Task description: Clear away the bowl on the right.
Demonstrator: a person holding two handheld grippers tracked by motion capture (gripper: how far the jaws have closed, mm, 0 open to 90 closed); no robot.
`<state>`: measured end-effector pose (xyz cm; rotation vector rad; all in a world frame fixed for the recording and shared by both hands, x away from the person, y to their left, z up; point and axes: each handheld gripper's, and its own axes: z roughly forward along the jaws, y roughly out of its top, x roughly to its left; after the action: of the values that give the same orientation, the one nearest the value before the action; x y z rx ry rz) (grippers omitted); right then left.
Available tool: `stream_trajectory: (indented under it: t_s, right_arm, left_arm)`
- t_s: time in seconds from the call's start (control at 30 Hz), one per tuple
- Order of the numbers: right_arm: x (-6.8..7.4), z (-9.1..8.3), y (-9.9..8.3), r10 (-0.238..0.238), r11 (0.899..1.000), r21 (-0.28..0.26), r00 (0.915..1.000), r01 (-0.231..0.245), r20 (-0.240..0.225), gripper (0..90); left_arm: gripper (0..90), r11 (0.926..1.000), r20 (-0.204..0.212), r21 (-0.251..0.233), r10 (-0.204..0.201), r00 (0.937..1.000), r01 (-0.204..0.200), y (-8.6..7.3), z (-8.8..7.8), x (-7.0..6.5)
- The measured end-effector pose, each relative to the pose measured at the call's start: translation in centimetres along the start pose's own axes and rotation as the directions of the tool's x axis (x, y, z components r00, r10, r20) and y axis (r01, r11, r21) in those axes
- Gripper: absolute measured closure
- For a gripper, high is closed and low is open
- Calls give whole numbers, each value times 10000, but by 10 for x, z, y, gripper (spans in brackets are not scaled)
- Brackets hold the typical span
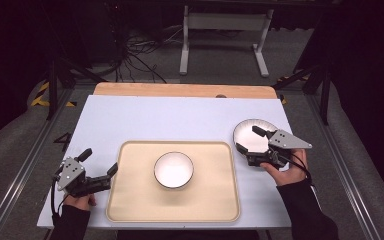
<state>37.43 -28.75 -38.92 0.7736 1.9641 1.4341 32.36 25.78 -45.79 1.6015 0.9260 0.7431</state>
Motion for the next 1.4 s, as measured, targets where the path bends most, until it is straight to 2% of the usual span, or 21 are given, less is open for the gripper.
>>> stream_trajectory:
  t_s: [0.37,0.7,1.07,1.4]
  right_arm:
    - [3,-3,-20,168,9986,-503,9998,-164,86,171]
    - [6,-8,-36,197,9983,-547,9991,-176,380,172]
    - [11,-9,-53,345,9992,-229,9992,-340,226,172]
    - [10,-14,-63,672,9977,15,9977,-672,124,171]
  left_arm:
    - [1,10000,-6,1,6,10000,-6,0,0,0]
    - [1,10000,7,-6,7,10000,-7,0,0,0]
    - [1,10000,34,-27,7,10000,-7,0,0,0]
    - [1,10000,42,-12,25,10000,-25,0,0,0]
